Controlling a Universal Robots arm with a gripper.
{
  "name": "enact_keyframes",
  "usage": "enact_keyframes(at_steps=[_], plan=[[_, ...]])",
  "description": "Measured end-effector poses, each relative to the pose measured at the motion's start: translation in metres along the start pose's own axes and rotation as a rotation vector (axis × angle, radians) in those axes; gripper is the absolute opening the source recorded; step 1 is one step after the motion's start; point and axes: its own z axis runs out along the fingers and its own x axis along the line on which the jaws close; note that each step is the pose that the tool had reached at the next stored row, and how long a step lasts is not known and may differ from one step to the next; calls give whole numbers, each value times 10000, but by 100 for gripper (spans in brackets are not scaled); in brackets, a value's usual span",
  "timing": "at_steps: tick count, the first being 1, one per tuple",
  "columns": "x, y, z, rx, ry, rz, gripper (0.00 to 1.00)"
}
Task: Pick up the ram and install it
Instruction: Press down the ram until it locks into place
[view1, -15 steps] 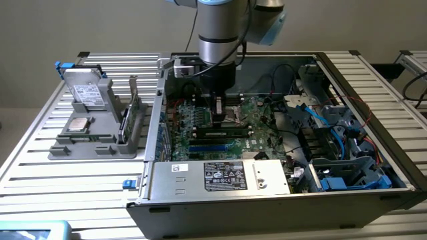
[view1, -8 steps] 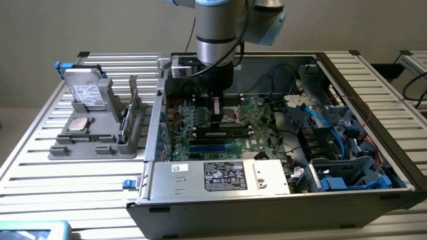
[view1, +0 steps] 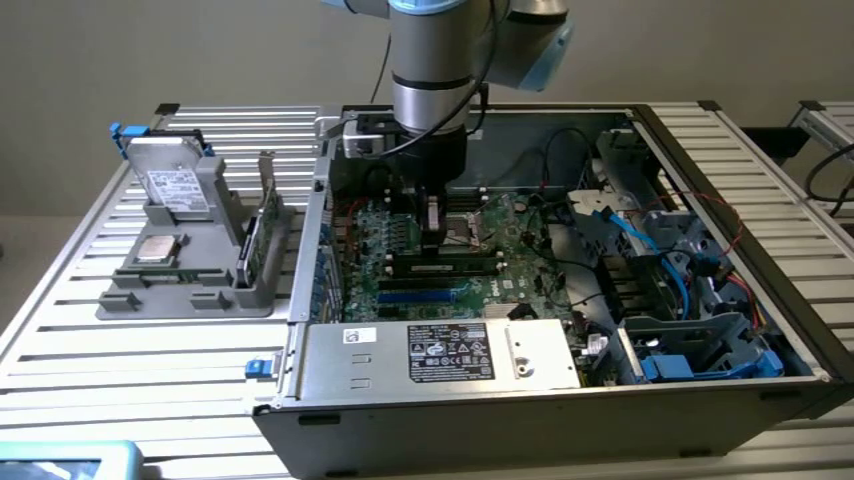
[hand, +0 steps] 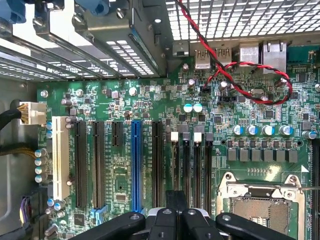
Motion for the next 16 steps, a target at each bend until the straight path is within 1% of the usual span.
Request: enact_keyframes(at_steps=[12, 15, 16], plan=[[-6, 2, 48, -3, 7, 0, 11], [-6, -5, 22, 16, -21, 0, 11], [-1, -16, -8, 5, -9, 0, 11]])
